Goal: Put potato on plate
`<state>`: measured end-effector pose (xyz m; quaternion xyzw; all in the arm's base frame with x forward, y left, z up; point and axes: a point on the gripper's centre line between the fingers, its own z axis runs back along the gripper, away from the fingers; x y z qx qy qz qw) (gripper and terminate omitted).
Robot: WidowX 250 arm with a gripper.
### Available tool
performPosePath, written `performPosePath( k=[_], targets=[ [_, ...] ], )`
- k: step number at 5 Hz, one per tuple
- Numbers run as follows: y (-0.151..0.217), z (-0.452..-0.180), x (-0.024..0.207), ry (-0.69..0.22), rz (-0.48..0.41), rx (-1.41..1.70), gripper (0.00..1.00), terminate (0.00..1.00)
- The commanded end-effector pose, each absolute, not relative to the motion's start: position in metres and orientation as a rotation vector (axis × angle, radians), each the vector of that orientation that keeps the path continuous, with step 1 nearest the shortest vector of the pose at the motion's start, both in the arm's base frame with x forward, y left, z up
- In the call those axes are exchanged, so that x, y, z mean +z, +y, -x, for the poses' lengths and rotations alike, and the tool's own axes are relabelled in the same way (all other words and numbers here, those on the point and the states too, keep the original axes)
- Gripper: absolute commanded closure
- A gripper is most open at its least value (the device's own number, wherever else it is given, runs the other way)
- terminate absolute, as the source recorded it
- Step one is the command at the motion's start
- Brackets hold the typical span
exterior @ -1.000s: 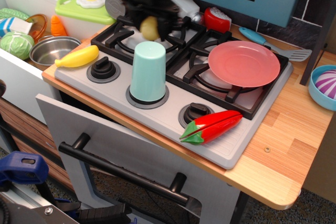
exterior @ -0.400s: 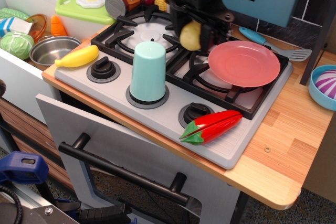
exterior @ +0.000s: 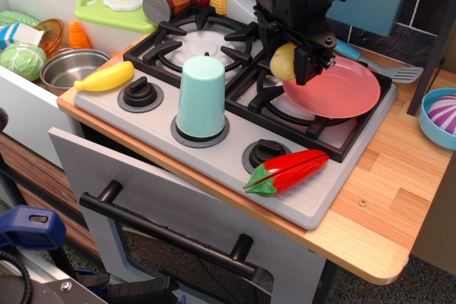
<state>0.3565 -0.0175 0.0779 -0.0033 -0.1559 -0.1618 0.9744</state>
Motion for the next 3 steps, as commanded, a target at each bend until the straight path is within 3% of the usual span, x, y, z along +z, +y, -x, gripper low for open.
performPosePath(
  k=[1, 2, 3],
  targets=[
    [-0.032, -0.385, 0.09, -0.419, 0.053, -0.303, 1.0, 0.0],
    [-0.043, -0.389, 0.083, -0.455, 0.054, -0.286, 1.0, 0.0],
    [-0.043, -0.389, 0.083, -0.455, 0.054, -0.286, 0.0, 1.0]
  ],
)
